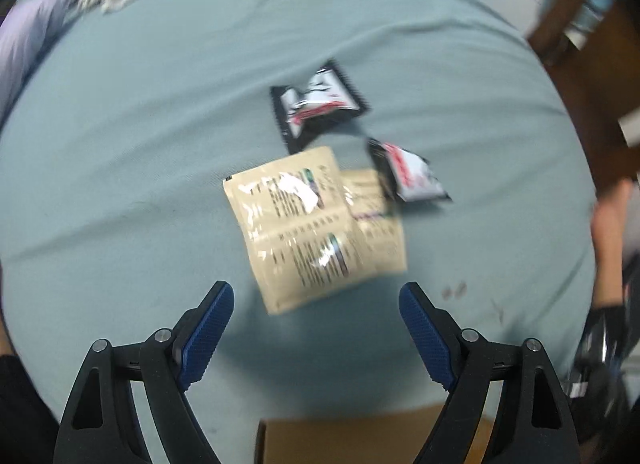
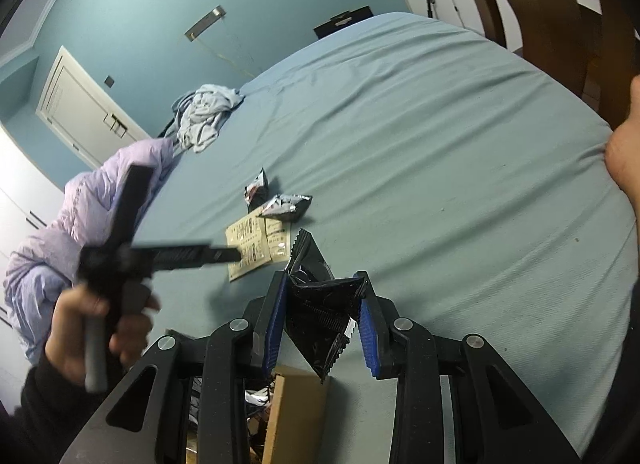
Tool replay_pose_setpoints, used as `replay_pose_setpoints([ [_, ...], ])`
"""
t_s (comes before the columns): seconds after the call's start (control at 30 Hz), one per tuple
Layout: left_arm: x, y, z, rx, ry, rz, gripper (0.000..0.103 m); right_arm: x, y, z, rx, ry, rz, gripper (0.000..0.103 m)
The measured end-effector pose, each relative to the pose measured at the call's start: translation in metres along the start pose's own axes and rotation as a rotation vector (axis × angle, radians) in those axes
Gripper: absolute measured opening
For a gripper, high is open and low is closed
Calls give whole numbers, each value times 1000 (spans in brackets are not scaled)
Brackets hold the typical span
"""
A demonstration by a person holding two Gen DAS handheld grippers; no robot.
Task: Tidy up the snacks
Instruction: 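Grasp a paper sachet with the left gripper while the right gripper holds the black packet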
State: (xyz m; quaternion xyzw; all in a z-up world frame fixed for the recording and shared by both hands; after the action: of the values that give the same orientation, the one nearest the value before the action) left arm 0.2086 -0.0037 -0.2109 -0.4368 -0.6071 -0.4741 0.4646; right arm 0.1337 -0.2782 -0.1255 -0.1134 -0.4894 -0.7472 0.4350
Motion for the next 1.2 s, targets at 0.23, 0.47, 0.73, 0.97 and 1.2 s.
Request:
replay_pose_setpoints([
  [0.23,-42,16,15,110,44,61,96,-5,4,5,25,-11,7,31],
  [0.47,-37,20,9,79,64,14,71,-10,3,7,26,-26,17,31],
  [0.73,-9,-2,21,136,50,-61,65,10,1,26,57,-39,-4,31],
  [0.97,53,-33,-6,-74,111,-206,66,26,-29,40,29,-42,6,31],
  [1.2,105,-80,-16,-182,8,-240,67,48,-45,61,8,-34,-12,31],
])
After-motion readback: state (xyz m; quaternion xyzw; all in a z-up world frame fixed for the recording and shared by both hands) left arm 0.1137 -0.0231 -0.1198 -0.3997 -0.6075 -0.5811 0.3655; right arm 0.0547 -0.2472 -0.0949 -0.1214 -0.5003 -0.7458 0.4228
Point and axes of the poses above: each gripper's, at about its wrist camera, not at the fingertips, and x roughly against the way its jaws point, z to its left, y to its top, the point moved 7 cm from there along -x, roughly the way its jaws point, and after that the axes turned 4 degrees about x, right-handed, at the moved point
